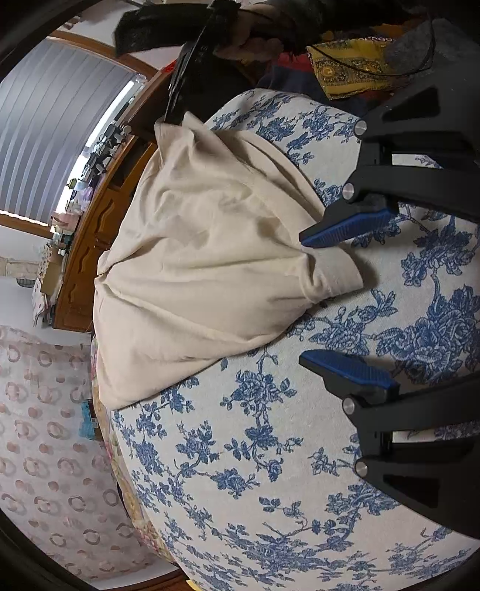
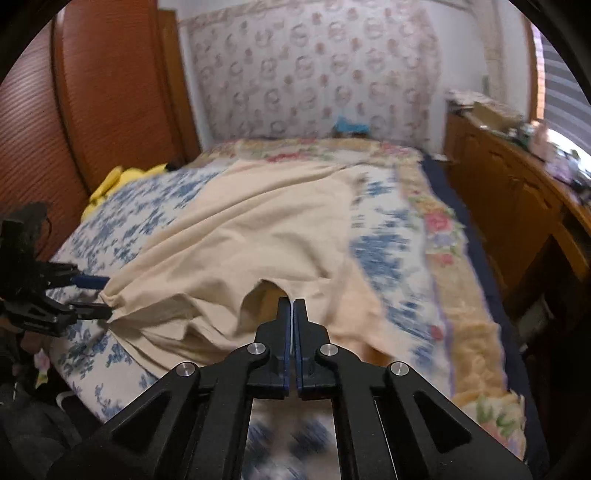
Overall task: Fold small clothes
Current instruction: 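Close the left tool on the shirt hem, then lift the shirt hem with the left tool and fold it over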
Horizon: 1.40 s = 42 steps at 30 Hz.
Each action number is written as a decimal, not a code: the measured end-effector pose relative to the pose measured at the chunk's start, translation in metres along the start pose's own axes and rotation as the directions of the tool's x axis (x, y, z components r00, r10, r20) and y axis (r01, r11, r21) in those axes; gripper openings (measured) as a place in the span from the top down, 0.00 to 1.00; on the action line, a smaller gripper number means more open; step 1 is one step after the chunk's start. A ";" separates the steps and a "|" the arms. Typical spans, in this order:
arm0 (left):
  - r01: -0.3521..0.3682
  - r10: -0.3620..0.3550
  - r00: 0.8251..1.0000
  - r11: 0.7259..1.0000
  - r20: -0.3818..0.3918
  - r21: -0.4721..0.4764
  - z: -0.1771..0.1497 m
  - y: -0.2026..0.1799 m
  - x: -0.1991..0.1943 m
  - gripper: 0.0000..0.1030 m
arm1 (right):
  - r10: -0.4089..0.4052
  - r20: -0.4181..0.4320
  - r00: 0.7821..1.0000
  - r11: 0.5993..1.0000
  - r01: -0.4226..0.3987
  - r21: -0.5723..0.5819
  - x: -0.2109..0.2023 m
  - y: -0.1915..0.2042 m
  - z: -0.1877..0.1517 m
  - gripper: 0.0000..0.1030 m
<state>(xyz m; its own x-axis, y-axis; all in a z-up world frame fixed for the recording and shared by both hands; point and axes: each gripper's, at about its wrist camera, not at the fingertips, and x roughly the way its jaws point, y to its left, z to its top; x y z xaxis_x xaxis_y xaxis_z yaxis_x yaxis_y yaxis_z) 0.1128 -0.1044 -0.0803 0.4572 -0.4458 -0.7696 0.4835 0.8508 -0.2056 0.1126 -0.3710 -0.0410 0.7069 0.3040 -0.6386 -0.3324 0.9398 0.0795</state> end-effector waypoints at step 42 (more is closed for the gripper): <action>0.163 -0.174 0.941 0.985 0.292 0.061 0.114 -0.026 -0.069 0.97 | -0.022 -0.067 0.998 0.980 0.008 -0.198 0.027 0.027 -0.014 0.38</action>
<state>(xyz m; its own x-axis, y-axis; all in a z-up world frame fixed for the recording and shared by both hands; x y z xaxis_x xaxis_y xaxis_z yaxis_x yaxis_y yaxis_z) 0.1541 -0.1275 0.0471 0.5638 -0.6482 -0.5118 0.5964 0.7482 -0.2907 0.1139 -0.3392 -0.0664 0.6708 0.2723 -0.6898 -0.4437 0.8927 -0.0790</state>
